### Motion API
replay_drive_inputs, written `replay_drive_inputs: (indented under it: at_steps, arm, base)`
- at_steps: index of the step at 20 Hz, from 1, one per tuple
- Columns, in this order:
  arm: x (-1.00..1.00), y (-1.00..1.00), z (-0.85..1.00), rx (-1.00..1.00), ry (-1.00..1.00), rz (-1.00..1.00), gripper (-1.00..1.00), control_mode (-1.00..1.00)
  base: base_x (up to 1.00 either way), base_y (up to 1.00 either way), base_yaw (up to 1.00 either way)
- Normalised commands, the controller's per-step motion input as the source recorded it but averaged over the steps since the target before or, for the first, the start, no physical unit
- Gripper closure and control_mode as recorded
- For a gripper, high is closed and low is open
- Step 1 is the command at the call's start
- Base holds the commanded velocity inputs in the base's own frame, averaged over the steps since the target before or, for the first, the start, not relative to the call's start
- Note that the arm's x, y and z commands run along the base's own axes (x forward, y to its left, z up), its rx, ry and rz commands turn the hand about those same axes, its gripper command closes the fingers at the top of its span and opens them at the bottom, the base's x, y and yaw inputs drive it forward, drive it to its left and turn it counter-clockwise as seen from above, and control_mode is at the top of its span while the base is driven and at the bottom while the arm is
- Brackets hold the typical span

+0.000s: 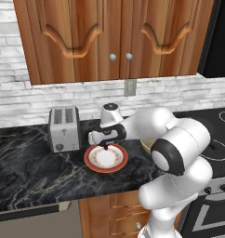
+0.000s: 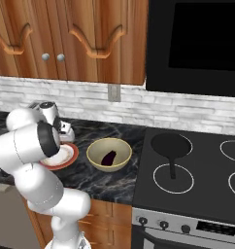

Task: Place the chicken drumstick on the plate and place the eggplant on the same plate.

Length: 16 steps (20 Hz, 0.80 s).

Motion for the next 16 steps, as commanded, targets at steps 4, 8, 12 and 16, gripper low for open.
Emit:
replay_drive_inputs:
  at_steps: [4, 8, 12, 16]
  arm:
    - [-0.08, 0.01, -0.32, 0.06, 0.0, 0.0, 1.0, -1.0]
    - [-0.02, 0.07, -0.23, 0.05, 0.0, 0.0, 1.0, -1.0]
    - [0.0, 0.1, -0.23, 0.02, 0.0, 0.0, 1.0, -1.0]
    - [-0.01, 0.04, -0.11, 0.01, 0.0, 0.0, -1.0, -1.0]
  base:
    - [0.0, 0.0, 0.0]
    - [0.0, 0.0, 0.0]
    - [0.0, 0.0, 0.0]
    - [0.0, 0.0, 0.0]
